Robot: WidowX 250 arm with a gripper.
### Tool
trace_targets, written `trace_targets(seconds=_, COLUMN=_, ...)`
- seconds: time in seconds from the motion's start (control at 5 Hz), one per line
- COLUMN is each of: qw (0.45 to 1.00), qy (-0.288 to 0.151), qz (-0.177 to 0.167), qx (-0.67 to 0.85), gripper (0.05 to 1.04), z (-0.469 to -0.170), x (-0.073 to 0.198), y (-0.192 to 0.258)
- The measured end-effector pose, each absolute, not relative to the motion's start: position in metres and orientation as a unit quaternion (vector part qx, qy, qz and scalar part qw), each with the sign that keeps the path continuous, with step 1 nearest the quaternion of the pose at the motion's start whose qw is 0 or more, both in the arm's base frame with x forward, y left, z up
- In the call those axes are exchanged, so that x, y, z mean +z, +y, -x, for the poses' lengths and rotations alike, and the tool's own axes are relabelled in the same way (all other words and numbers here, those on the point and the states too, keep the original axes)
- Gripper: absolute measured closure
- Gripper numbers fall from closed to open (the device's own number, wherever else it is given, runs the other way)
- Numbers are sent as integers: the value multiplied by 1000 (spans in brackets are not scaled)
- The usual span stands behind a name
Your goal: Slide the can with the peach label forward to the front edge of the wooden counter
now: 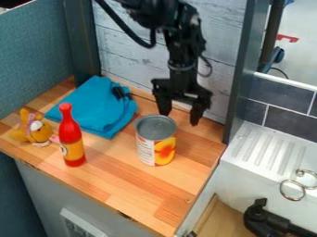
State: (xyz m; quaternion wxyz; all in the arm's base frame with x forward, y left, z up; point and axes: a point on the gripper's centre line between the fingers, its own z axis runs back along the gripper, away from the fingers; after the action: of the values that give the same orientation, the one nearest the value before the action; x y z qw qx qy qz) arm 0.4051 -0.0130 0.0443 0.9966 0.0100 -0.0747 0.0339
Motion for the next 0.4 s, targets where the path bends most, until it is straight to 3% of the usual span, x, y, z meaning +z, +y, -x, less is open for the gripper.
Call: trace_targets(seconds=0.4, qw=999, qy=-24, qz=-27, qx=6, gripper=84, z=-396, x=27, y=-6)
